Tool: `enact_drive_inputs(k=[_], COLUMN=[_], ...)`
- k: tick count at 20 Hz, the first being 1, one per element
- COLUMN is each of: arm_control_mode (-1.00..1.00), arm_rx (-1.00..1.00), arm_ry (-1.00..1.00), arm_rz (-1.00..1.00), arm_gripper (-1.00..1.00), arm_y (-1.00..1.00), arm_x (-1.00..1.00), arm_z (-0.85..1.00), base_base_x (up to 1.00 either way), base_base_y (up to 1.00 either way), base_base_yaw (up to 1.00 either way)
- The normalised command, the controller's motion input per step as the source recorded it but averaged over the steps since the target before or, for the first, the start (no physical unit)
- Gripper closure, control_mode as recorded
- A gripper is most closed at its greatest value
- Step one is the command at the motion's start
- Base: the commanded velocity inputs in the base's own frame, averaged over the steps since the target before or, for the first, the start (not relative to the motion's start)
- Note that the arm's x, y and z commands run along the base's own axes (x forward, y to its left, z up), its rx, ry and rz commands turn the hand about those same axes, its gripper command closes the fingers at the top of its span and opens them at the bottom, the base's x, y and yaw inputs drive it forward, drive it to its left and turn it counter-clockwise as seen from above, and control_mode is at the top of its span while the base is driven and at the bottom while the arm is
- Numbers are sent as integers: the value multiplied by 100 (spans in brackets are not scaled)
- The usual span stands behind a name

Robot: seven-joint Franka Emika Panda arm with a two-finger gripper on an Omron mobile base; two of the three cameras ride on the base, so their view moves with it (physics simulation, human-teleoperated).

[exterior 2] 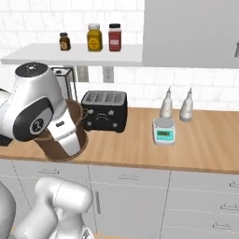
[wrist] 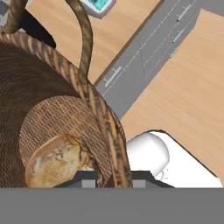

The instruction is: Open the cabinet, pick up the bread from the cabinet and place it in the basket. Then move the basket to the dining counter.

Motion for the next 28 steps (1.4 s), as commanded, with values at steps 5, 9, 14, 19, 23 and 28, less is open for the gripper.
enact_drive_inputs(k=[5,9,14,19,23,28], arm_control_mode=[100,100,100,100,100,100], arm_rx=[0,0,0,0,0,0], arm_ry=[0,0,0,0,0,0], arm_rz=[0,0,0,0,0,0], arm_gripper=[100,100,100,100,100,100], arm_y=[0,0,0,0,0,0], arm_x=[0,0,0,0,0,0], arm_z=[0,0,0,0,0,0], base_base_x=[-6,0,0,0,0,0], base_base_y=[-9,0,0,0,0,0], base_base_yaw=[-91,-100,-100,-100,-100,-100])
